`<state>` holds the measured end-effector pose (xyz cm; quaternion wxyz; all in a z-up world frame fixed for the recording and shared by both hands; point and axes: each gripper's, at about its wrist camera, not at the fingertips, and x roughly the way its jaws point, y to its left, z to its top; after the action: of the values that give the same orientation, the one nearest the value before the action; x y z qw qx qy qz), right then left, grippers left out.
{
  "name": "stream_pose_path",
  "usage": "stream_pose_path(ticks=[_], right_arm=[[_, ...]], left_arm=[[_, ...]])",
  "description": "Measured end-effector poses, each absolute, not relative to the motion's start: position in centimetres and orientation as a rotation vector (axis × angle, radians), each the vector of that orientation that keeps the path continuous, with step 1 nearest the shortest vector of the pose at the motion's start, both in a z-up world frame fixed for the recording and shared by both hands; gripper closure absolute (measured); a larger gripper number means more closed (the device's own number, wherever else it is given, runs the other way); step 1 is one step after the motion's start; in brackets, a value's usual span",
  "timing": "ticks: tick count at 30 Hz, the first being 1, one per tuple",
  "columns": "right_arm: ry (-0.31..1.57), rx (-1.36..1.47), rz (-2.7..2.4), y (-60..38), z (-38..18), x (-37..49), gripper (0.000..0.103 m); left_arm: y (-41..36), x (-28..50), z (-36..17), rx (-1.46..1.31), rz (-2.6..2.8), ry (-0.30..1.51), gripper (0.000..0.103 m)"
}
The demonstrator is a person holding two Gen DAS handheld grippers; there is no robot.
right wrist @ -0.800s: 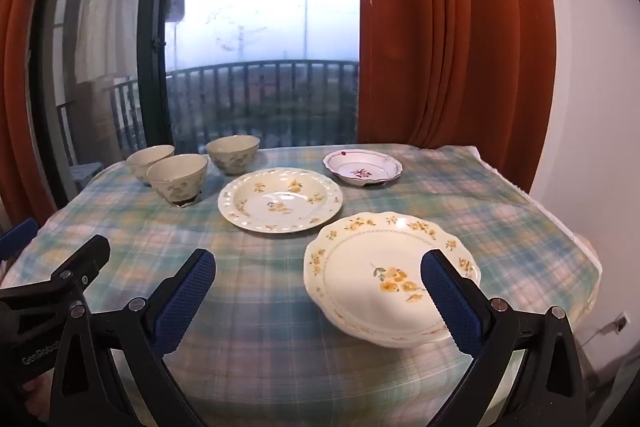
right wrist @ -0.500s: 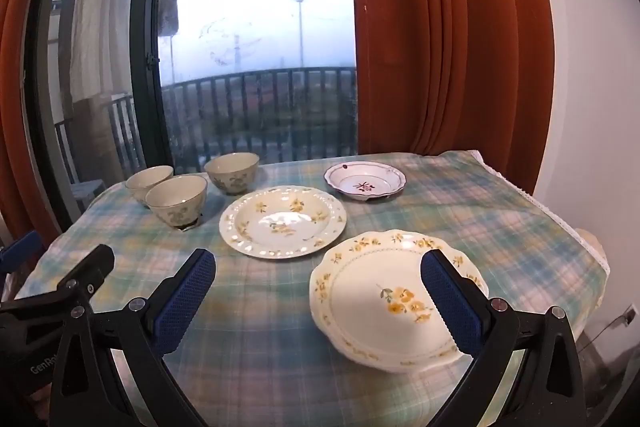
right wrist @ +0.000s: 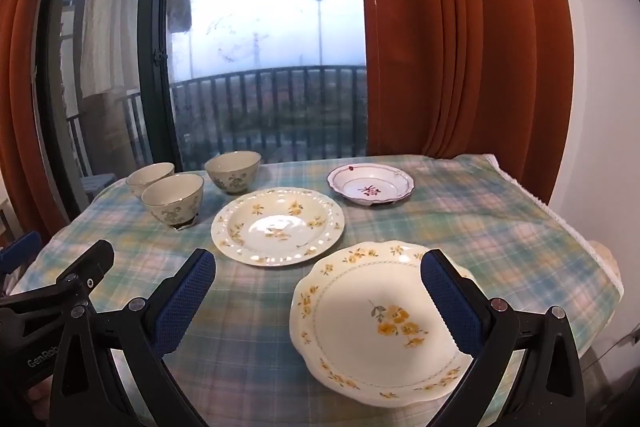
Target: Organize plates and bowls
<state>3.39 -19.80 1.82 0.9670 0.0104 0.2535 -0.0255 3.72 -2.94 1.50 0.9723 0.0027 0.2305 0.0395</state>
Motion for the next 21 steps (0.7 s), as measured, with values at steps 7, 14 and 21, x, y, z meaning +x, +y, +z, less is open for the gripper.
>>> stream_pose_path(ticks=[7, 14, 21], right_arm=[[0.538, 0.040, -0.045, -20.2, 1.8, 4.0, 0.000], [0.548, 0.013, -0.018, -21.1, 2.3, 3.8, 0.000], [0.532, -0.013, -0.011, -20.9, 2.7, 2.3, 0.000]], left_arm=[[-3.6, 4.2, 1.7, -0.002, 0.076, 0.487, 0.000], [-4.3, 4.1, 1.5, 0.031, 0.058, 0.493, 0.000], [-3.8, 2.4, 1.1, -0.010, 0.056, 0.498, 0.000]])
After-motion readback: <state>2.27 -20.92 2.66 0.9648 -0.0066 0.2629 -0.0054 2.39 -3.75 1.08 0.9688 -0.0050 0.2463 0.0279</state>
